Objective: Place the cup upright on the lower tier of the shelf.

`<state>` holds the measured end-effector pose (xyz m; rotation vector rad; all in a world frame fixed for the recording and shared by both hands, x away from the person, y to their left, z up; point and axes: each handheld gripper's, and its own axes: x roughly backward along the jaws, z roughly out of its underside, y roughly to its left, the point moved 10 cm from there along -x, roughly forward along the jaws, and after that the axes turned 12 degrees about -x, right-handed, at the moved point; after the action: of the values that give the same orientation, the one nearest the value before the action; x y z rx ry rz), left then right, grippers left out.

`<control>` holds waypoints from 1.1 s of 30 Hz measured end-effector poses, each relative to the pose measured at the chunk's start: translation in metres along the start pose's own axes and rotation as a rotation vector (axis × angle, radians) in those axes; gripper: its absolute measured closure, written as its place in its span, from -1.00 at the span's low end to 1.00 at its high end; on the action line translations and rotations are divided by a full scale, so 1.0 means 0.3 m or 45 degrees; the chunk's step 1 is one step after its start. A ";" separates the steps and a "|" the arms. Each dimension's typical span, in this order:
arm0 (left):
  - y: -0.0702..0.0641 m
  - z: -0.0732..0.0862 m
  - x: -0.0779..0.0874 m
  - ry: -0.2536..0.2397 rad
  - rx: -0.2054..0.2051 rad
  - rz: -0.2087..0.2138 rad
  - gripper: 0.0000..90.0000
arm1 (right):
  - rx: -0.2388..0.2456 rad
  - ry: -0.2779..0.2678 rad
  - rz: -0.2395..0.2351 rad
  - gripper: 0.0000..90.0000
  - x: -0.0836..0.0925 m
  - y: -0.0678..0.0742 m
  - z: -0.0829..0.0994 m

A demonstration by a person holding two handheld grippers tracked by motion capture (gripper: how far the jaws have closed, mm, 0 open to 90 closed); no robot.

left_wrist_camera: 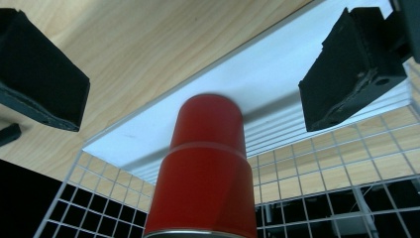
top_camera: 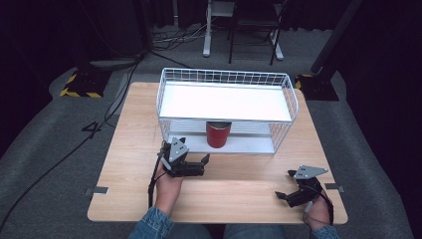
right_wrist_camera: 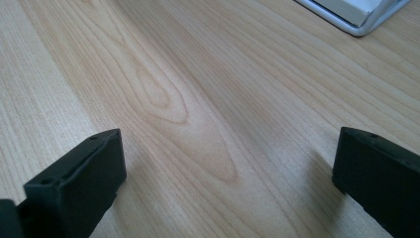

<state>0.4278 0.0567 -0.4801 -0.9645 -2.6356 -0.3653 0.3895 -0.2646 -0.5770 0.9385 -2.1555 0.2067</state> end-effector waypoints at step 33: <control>0.136 0.247 0.326 0.134 0.001 -0.031 -1.00 | 0.010 -0.005 0.003 -0.98 0.001 0.002 0.000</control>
<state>0.3691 0.1687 -0.5066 -0.8887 -2.5538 -0.4093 0.3890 -0.2642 -0.5768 0.9419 -2.1609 0.2152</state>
